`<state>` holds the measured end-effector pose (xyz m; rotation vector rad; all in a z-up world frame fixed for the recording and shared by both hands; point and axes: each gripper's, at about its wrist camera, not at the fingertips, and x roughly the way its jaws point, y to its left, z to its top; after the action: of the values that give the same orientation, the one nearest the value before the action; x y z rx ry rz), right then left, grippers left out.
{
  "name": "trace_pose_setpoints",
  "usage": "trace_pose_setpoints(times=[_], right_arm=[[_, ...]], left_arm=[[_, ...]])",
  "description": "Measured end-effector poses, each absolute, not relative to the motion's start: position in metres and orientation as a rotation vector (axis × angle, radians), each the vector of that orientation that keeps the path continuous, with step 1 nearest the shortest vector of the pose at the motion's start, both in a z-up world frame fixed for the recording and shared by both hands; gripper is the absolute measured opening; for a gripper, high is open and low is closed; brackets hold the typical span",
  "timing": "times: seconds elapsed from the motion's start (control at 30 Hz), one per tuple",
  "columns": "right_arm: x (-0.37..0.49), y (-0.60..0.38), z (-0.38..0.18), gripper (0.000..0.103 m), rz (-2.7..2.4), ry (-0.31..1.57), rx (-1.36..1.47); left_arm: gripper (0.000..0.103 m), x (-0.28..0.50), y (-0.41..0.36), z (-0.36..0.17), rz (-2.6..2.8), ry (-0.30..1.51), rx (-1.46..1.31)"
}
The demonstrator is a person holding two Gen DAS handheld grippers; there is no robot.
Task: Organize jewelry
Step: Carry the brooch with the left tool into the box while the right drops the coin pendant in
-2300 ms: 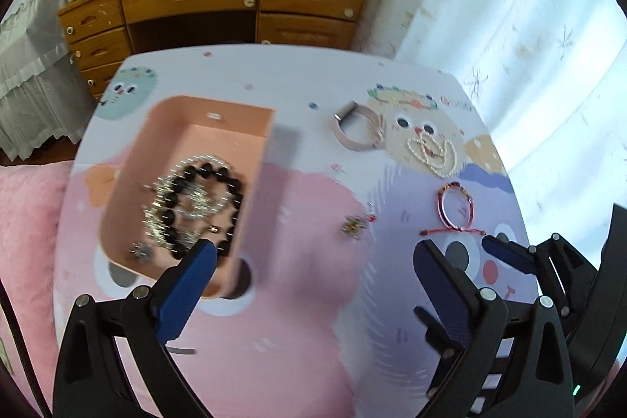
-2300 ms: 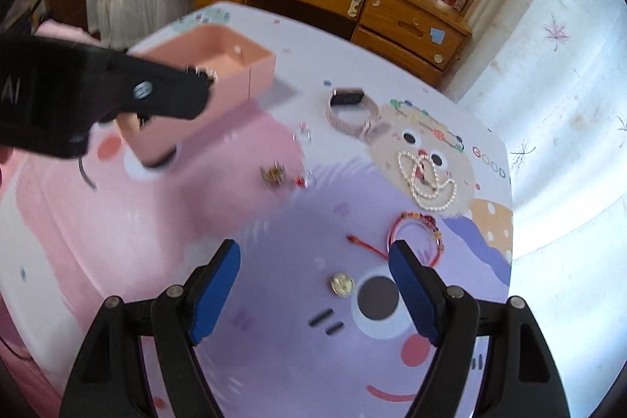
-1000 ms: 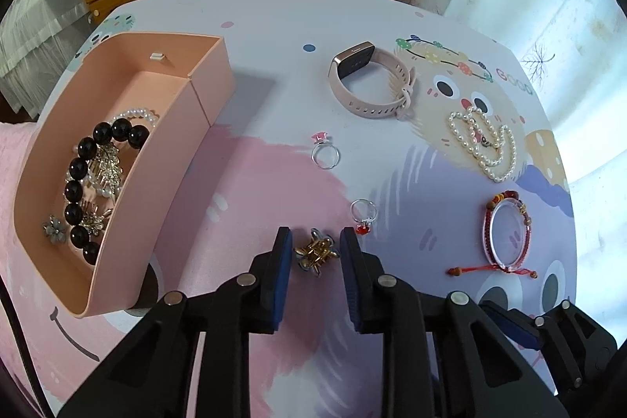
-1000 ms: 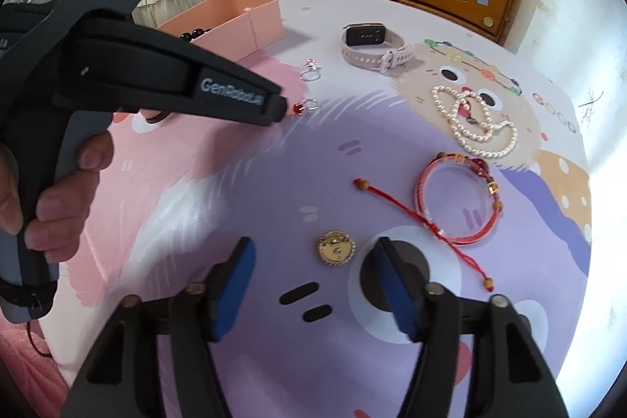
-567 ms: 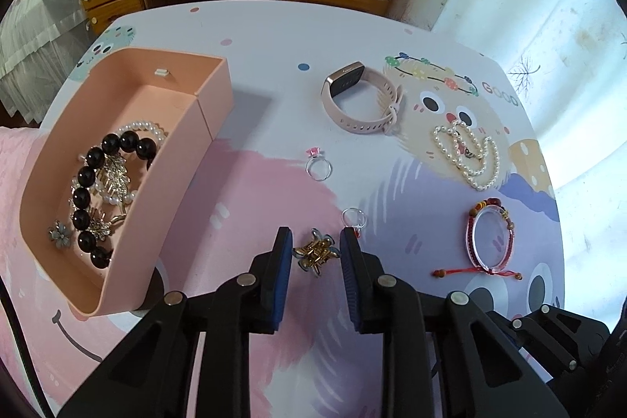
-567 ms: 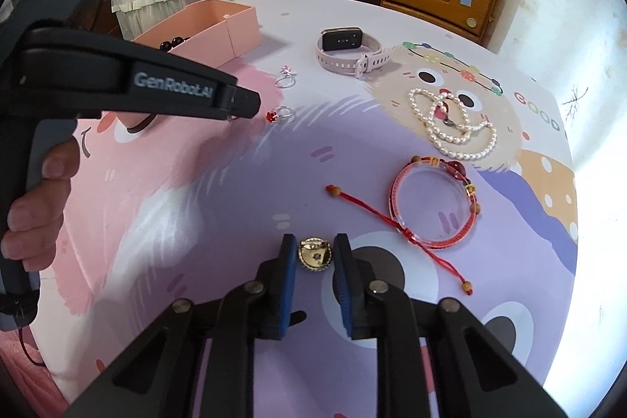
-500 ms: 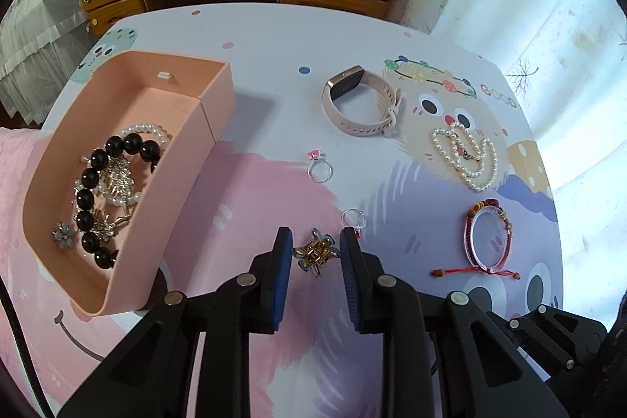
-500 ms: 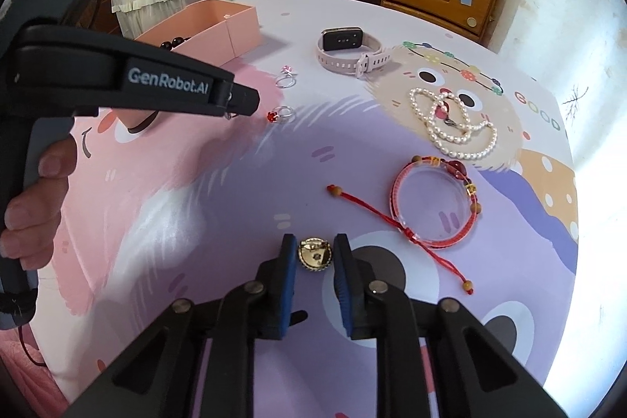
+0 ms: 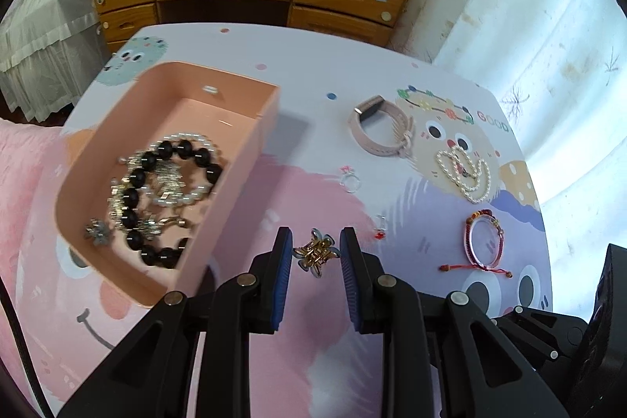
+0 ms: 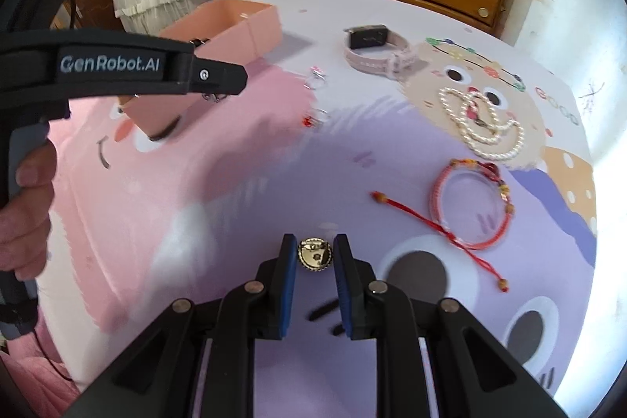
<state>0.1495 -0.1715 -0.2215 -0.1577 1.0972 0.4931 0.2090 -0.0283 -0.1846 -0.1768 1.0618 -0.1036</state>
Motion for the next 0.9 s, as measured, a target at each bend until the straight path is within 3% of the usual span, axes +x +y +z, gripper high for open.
trace_pose_setpoints(times=[0.9], right_arm=[[0.166,-0.068,-0.166,0.019,0.587,0.994,0.133]], left_arm=[[0.023,0.195,0.098,-0.146,-0.158,0.964,-0.226]])
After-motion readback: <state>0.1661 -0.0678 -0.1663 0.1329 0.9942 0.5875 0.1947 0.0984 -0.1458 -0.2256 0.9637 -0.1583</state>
